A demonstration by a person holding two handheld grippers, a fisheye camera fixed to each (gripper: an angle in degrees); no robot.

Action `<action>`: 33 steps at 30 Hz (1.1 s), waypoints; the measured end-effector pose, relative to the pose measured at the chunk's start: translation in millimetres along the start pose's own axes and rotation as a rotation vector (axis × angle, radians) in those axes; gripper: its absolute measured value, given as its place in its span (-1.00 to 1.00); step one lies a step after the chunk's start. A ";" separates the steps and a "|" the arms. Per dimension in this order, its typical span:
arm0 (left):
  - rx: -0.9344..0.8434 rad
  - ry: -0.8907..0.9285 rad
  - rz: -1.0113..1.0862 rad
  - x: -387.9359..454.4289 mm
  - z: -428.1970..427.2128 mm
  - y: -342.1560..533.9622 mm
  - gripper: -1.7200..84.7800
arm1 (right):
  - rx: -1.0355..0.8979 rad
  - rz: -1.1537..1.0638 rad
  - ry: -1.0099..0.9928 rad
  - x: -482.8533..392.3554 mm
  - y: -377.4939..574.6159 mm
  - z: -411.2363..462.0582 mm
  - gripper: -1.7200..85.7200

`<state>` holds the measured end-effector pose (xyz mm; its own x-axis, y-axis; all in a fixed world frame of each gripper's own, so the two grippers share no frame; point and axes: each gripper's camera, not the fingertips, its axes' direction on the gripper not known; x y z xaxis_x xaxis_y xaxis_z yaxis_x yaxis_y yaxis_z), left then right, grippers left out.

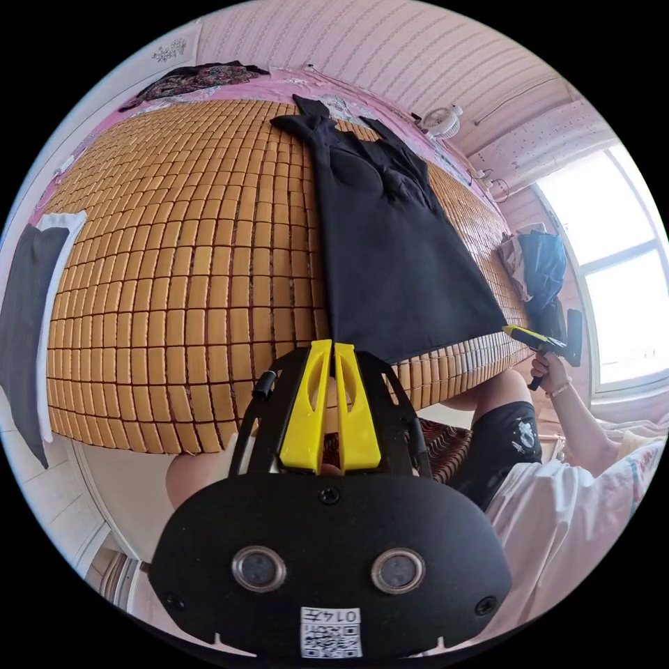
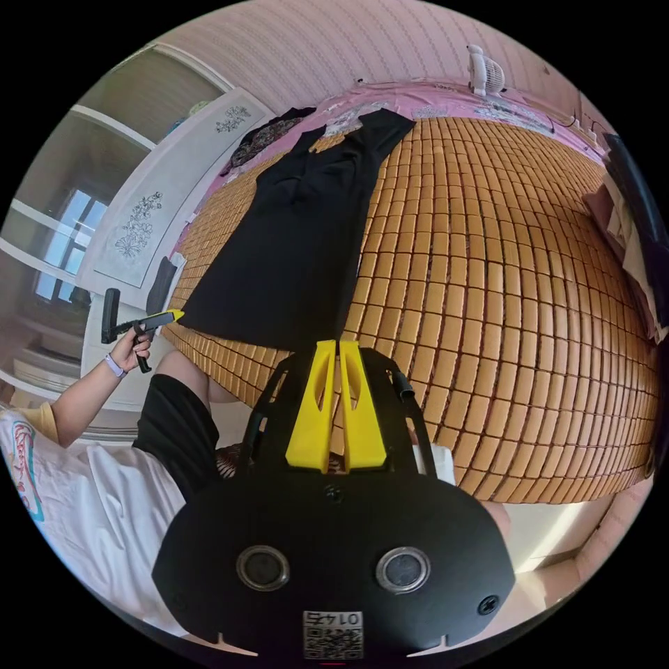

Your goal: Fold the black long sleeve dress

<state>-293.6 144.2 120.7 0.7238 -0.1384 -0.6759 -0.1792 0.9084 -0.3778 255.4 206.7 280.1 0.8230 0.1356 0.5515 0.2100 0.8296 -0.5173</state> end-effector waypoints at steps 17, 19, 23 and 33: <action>-0.054 -0.057 -0.146 -71.0 43.0 -62.4 -0.77 | 0.007 0.105 0.045 23.9 -84.4 46.9 -0.70; -0.104 -0.164 -0.044 -64.3 51.1 -70.5 -0.88 | -0.001 0.116 0.068 24.9 -91.7 56.2 -0.73; -0.149 -0.225 0.027 -63.2 60.3 -74.8 -0.97 | -0.026 0.122 0.092 28.6 -104.0 63.7 -0.92; -0.102 -0.199 -0.006 -101.5 46.5 -28.7 -0.98 | 0.022 0.060 -0.006 32.4 -94.3 29.3 -0.96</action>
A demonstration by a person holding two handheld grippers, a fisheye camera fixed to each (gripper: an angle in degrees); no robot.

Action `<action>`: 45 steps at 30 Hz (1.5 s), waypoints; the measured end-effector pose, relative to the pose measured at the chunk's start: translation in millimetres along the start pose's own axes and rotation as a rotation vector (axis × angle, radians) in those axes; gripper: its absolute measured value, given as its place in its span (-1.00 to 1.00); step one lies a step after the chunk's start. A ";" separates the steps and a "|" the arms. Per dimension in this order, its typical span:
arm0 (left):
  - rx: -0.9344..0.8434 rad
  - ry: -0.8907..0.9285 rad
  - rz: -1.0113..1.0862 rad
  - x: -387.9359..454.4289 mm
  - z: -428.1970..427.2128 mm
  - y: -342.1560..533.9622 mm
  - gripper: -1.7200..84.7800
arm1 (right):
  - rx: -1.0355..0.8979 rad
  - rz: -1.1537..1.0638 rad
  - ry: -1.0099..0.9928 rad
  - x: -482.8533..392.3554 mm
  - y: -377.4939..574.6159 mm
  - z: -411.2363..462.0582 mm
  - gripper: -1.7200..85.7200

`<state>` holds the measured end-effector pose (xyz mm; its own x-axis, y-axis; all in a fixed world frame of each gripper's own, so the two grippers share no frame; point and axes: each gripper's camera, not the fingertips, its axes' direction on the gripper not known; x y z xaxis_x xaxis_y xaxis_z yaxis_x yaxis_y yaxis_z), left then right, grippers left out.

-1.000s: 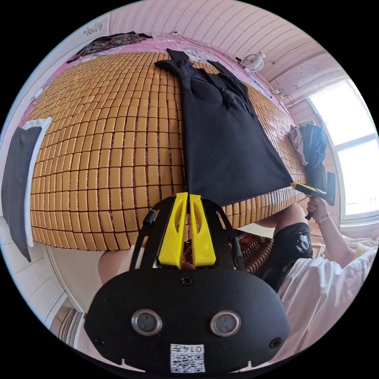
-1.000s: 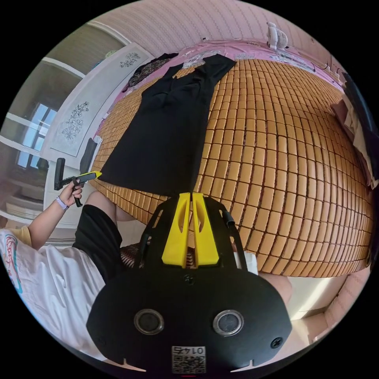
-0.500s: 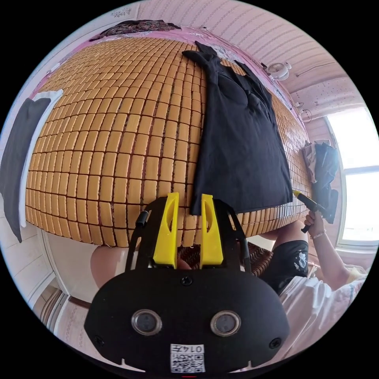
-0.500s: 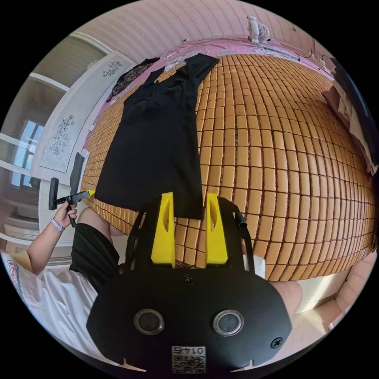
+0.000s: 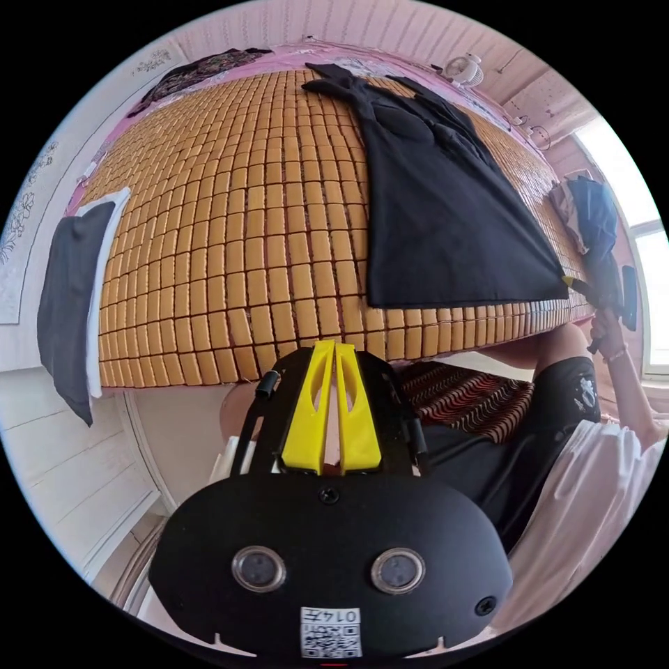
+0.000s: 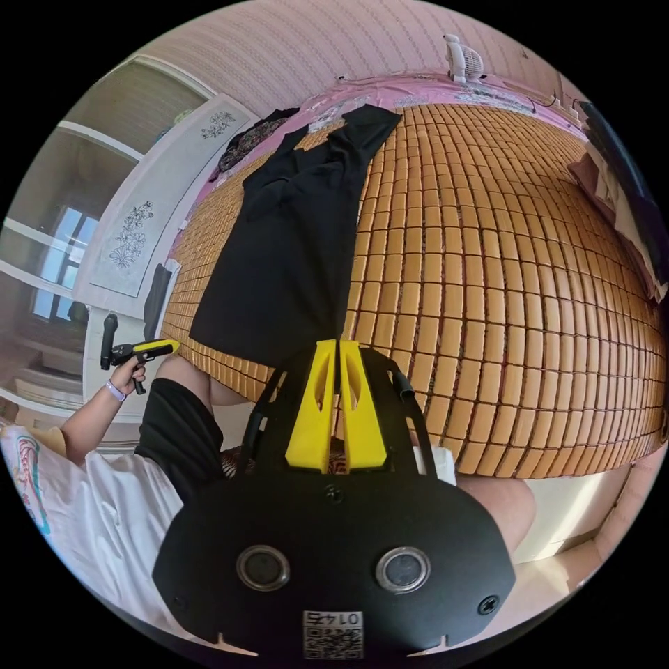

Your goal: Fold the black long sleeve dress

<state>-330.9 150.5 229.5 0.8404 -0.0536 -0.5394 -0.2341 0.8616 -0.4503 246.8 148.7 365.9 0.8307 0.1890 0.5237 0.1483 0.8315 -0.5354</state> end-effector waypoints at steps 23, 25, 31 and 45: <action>-0.045 -0.023 0.124 -2.4 44.8 -26.3 -0.98 | -0.082 0.039 0.014 -0.1 -15.1 2.6 -0.95; -0.061 -0.020 0.112 -10.9 51.8 -12.0 -0.98 | -0.091 0.035 -0.018 -5.8 -8.0 -0.6 -0.95; -0.045 -0.042 0.067 -27.5 54.5 -9.8 -0.98 | -0.213 0.010 -0.074 -22.2 6.8 5.8 -0.92; 0.144 0.085 0.282 55.2 127.3 -182.2 -0.98 | 0.095 -0.112 0.226 2.3 -178.3 -52.1 -0.78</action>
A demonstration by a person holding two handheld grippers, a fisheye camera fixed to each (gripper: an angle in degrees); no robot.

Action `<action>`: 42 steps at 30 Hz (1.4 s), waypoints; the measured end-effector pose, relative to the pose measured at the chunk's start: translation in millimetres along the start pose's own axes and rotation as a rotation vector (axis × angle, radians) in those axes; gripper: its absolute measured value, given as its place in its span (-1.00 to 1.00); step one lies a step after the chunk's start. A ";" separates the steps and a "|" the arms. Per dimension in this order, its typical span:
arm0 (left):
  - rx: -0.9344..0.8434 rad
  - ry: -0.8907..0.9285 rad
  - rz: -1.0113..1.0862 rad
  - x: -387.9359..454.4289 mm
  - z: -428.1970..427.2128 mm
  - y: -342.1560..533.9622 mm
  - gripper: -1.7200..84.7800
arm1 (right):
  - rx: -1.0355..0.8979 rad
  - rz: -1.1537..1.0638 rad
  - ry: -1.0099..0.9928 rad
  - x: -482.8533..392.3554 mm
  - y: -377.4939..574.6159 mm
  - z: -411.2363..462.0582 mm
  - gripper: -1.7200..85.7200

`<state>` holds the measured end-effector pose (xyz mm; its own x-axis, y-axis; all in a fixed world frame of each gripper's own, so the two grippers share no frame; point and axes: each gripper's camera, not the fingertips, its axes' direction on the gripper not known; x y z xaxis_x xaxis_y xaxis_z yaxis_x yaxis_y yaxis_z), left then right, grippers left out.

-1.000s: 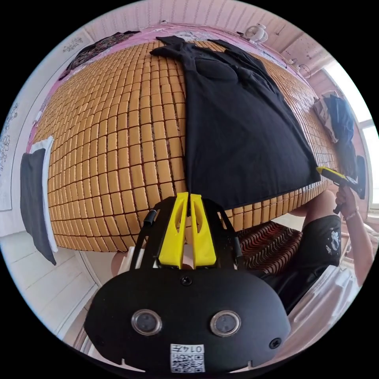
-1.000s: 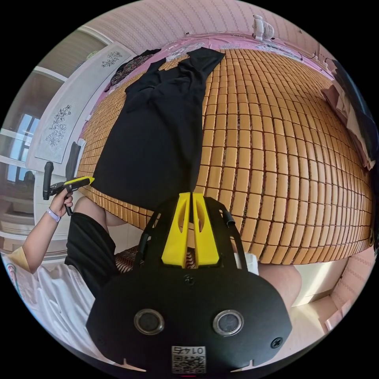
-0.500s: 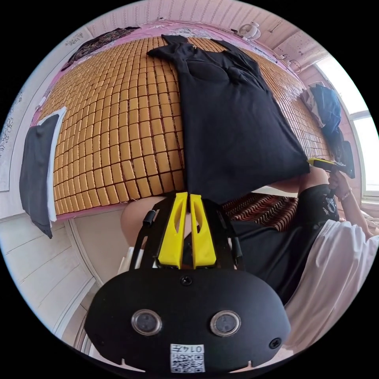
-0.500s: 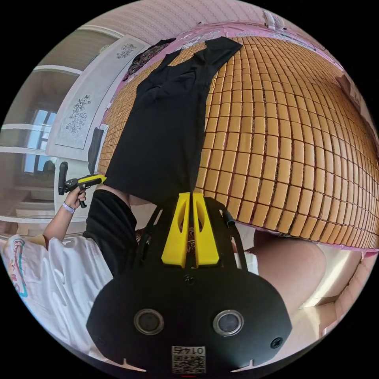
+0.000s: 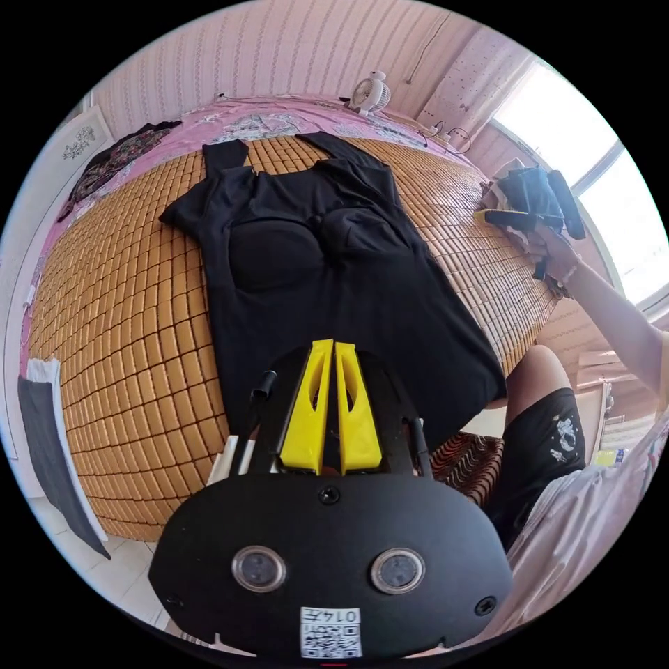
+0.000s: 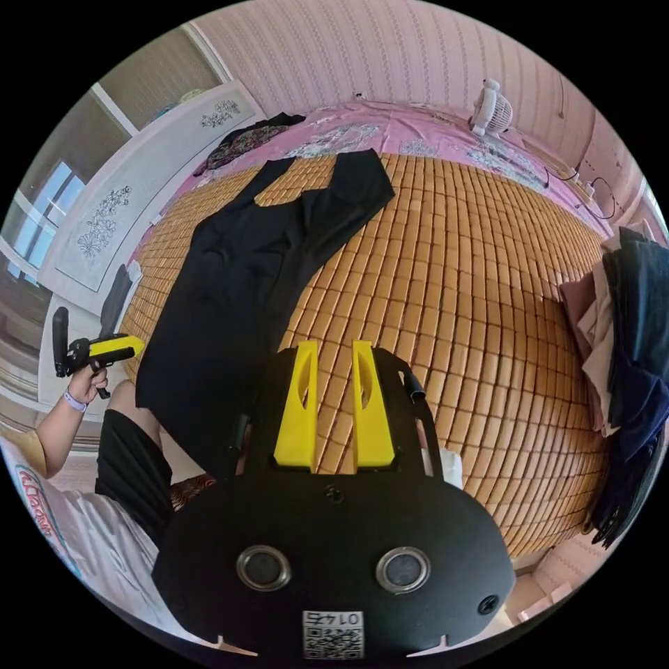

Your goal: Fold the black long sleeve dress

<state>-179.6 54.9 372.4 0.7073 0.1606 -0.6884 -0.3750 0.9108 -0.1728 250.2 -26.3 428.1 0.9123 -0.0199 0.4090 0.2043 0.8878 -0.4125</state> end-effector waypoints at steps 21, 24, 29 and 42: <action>-0.159 0.108 -0.081 -60.0 93.5 -79.3 -0.98 | 0.010 0.100 0.033 40.7 -106.1 -13.3 -0.97; -0.087 0.116 -0.132 -65.8 73.8 -91.7 -0.98 | -0.103 0.145 -0.112 32.0 -63.9 -41.1 -0.94; 0.014 0.139 -0.110 -68.1 65.1 -152.5 -0.98 | -0.104 0.235 0.029 65.5 -36.1 -61.7 -0.84; 0.045 0.186 0.153 -27.5 190.4 -369.0 -0.98 | -0.285 0.025 0.117 119.2 -38.2 -24.3 -0.72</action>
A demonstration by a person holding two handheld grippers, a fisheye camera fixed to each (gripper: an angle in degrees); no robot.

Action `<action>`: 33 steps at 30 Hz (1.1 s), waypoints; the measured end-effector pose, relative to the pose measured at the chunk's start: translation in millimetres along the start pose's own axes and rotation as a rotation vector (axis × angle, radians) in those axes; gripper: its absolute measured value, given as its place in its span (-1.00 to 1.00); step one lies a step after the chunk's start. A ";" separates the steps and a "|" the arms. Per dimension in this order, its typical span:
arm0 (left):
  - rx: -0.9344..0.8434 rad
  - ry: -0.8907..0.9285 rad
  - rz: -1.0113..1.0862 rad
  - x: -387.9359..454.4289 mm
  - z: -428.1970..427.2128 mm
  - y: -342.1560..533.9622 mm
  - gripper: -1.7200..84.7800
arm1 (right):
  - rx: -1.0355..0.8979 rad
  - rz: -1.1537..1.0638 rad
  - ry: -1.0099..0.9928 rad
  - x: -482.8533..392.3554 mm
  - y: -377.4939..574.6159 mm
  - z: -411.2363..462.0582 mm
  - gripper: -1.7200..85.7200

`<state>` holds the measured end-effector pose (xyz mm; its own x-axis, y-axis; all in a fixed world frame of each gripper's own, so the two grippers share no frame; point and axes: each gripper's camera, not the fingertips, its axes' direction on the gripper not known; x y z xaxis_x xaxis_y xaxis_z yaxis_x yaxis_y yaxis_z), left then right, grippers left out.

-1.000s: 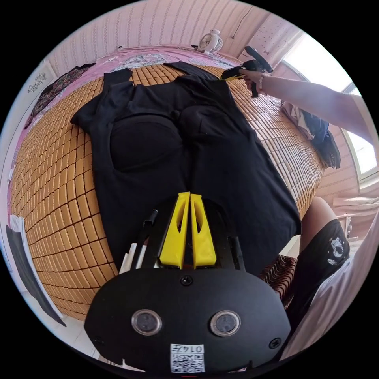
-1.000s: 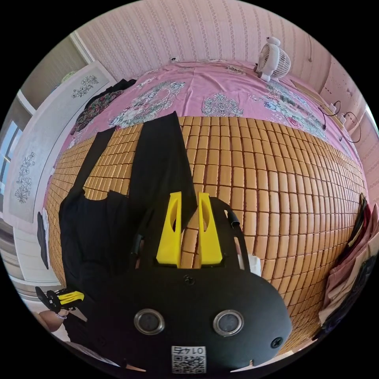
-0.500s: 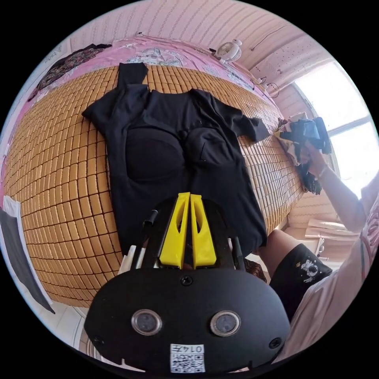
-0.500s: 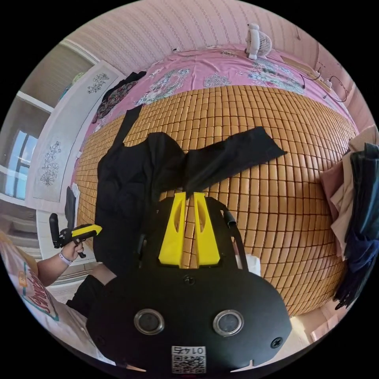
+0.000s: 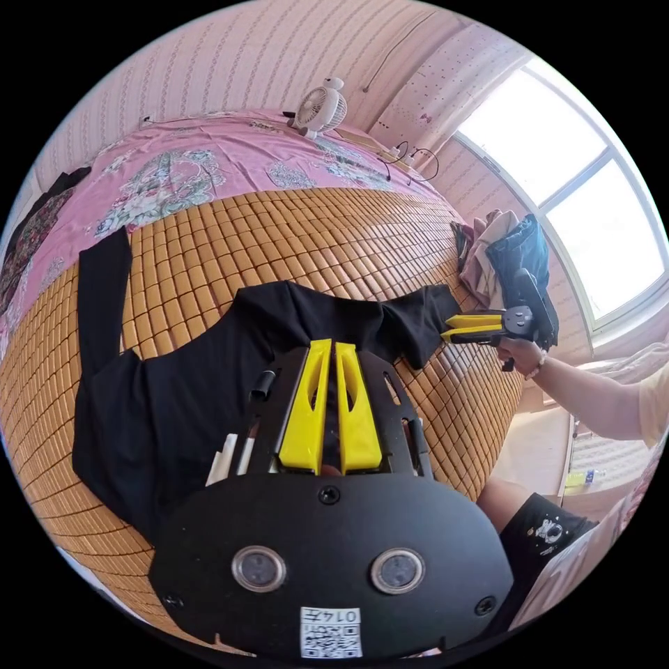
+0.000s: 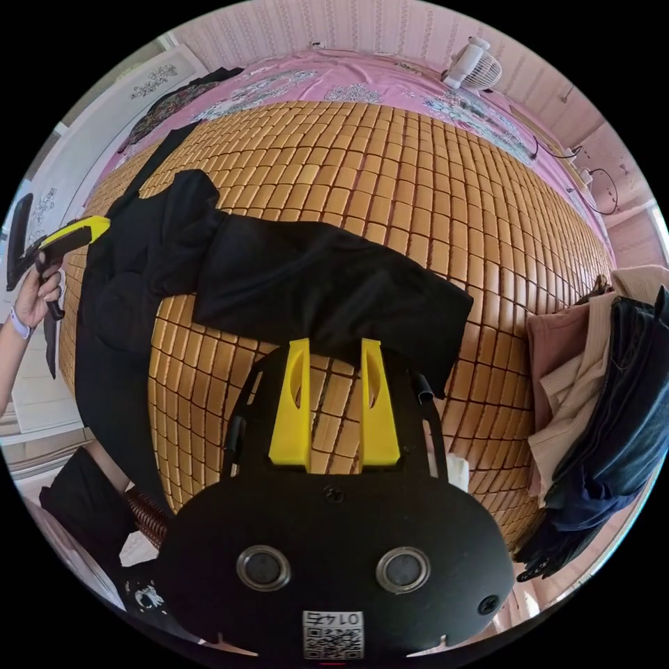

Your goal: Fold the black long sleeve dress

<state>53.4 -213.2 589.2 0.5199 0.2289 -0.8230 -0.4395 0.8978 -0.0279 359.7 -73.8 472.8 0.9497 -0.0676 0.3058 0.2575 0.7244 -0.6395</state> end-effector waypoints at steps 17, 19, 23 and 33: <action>-0.119 -0.027 0.065 5.3 119.6 -74.5 -0.89 | 0.208 0.071 -0.434 90.0 119.2 -123.0 -0.97; -0.129 -0.030 0.072 6.3 129.6 -79.9 -0.89 | 0.222 0.138 -0.249 105.1 135.5 -114.4 -0.96; -0.151 -0.052 0.096 9.7 146.7 -84.9 -0.90 | 0.163 0.303 -0.180 119.5 166.6 -78.5 -0.90; -0.180 -0.153 0.165 23.6 194.2 -89.1 -0.94 | 0.250 0.642 -0.287 147.7 170.2 -35.5 -0.72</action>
<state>247.1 -214.7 682.4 0.5288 0.4325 -0.7303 -0.6432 0.7656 -0.0124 550.1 15.1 384.2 0.8068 0.5784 0.1206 -0.4130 0.6980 -0.5850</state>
